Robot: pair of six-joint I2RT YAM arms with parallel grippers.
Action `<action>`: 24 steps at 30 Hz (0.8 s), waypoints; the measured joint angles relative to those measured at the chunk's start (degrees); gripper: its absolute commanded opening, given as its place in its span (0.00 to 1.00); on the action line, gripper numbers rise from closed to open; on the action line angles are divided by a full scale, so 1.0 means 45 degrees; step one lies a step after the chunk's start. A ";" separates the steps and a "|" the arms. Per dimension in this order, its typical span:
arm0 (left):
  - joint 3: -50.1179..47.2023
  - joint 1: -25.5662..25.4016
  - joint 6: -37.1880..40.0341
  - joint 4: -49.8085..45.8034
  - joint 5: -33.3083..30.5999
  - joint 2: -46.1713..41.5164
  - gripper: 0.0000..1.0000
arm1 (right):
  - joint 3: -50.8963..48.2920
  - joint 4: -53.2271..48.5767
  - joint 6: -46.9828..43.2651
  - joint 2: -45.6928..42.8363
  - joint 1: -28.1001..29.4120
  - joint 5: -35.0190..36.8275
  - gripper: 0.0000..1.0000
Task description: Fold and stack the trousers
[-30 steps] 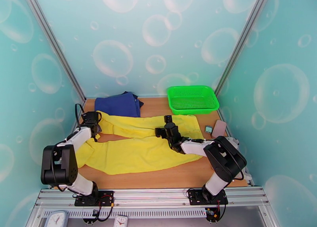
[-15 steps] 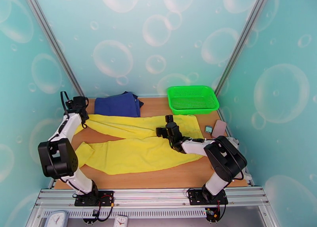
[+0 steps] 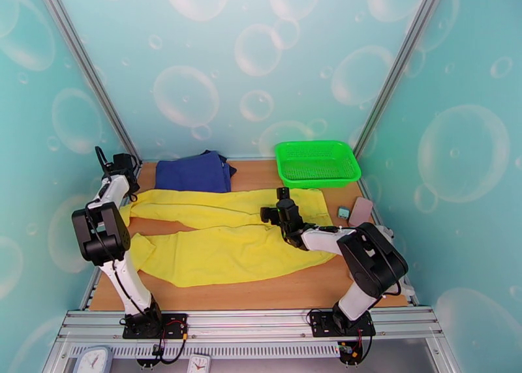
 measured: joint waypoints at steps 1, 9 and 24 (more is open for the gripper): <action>-0.0189 0.0000 -0.0010 0.0248 0.0024 -0.0199 0.58 | 0.0000 -0.0005 0.0000 0.0019 0.0000 0.0000 0.99; -0.4609 -0.0714 -0.0772 0.2118 0.1603 -0.3123 0.59 | 0.0029 -0.0146 -0.0005 0.0520 -0.0010 -0.0063 0.99; -0.9797 0.0282 -0.4818 0.4245 0.2832 -0.5654 0.63 | 0.0029 -0.0175 -0.0010 0.0529 -0.0010 -0.0248 0.99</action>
